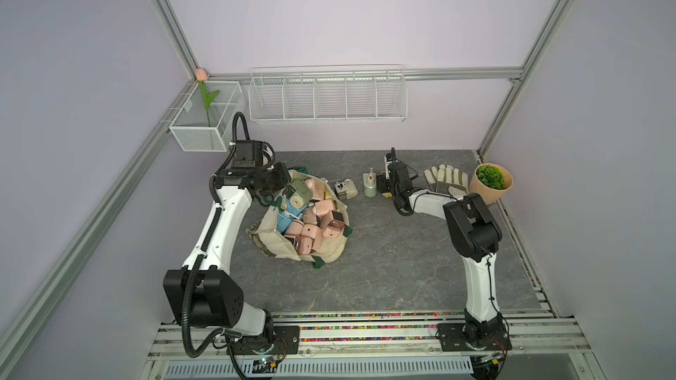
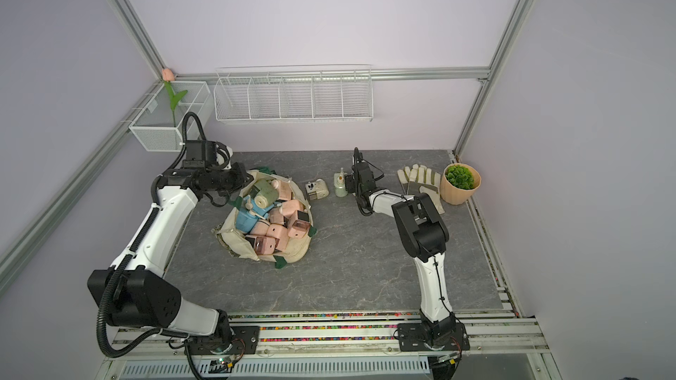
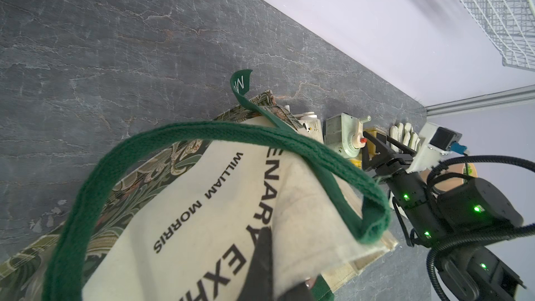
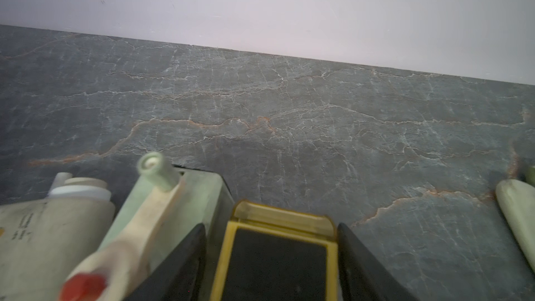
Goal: Take out the pencil sharpeners from the tote bags
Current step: Place the pencil sharpener at the center of the board, then pick up the pencil sharpener from the canvas bag.
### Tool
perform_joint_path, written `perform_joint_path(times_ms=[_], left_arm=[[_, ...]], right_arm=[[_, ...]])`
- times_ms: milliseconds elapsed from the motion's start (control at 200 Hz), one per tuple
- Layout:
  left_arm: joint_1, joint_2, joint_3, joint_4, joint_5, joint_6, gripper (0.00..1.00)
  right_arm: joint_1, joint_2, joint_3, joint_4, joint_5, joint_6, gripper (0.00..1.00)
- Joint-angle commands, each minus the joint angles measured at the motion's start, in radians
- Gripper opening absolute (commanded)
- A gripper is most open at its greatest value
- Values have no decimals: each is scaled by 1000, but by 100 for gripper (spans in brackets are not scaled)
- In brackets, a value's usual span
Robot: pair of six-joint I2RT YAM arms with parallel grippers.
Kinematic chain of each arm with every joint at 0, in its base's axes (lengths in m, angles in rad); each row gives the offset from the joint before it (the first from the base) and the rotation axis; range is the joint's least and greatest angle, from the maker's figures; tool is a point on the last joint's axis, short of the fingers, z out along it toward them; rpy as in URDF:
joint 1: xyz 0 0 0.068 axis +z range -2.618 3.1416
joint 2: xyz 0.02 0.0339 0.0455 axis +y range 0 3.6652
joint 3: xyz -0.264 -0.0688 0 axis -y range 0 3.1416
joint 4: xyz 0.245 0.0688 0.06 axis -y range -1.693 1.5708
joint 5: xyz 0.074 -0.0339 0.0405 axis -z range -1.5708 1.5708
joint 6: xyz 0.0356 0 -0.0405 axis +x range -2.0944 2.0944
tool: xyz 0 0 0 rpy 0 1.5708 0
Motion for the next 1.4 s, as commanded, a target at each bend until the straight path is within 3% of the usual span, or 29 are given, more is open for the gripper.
perform_joint_path(times_ms=[0,305,795,1090,1395], left_arm=[[12,-25,-1,-27,-5,3,0],[12,-23,-3,-25,-10,6,0],[13,-11,3,-33,-14,6,0],[12,-15,-1,-28,-16,6,0],[13,-25,-5,-25,-15,5,0]], right_arm=[[-1,-131,-49,1,2,27,73],[44,-340,-152,-40,-39,40,72],[293,-619,-215,-160,-228,-152,63],[485,-574,-159,-235,-258,-346,66],[600,-350,-25,-207,-194,-519,72]])
